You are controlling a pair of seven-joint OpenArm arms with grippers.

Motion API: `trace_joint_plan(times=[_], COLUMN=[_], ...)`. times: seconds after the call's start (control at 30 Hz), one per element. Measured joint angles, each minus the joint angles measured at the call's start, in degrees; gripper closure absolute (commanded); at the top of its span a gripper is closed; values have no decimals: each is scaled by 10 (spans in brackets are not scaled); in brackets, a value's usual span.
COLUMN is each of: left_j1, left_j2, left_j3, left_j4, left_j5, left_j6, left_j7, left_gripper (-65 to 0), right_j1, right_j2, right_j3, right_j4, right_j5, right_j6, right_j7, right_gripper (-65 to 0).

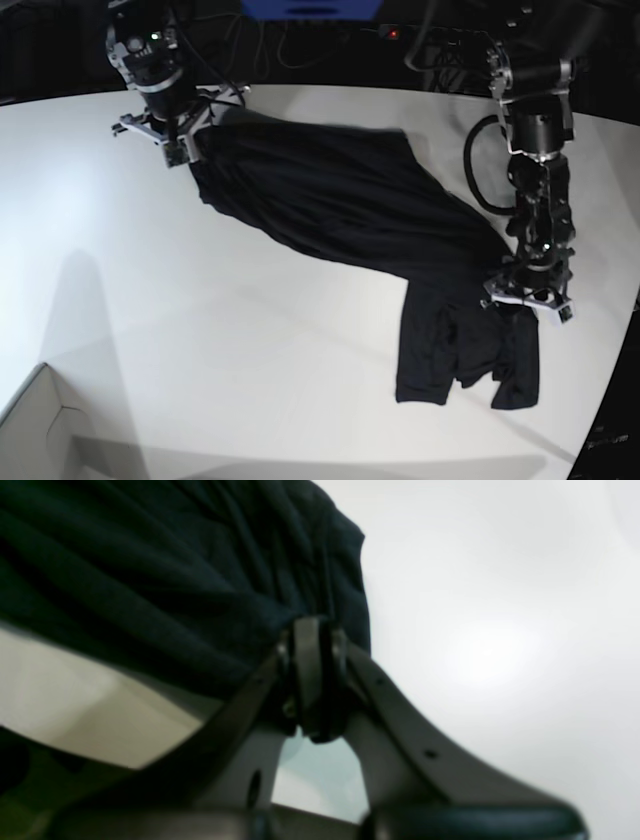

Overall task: Layout the t-shirt on the table in an organized manner, then fold the t-shirt properly
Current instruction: 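Reach the left gripper down to the shirt's hem and grasp it, then drag the hem with the left gripper away from the right gripper, stretching shirt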

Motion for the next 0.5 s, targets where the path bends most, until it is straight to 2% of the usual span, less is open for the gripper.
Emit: trace_joint_plan(times=[0.13,0.2,0.27,0.43,0.5], left_j1=[2,4,4,2,2], left_j2=[0,0,3,2,2], left_j3=[0,0,0,0,0], left_j4=[0,0,3,4,4], left_j5=[-1,0,0,0,0], left_j6=[0,0,0,0,0], left_j7=[0,1,1,0,0], left_gripper=[-399,-381,-302,0,-7], right_j1=[10,11,10,11,11], right_j2=[0,-13,-17,-17,-16], right_j3=[-1,2,-2,-1,-1], right_j4=[-16,-16,-16,-16,-16], right_j5=[0,-1,0,0,0], right_j6=[0,0,0,0,0], right_j7=[-4,-3,-2,-2,-2], right_gripper=[0,0,0,0,0])
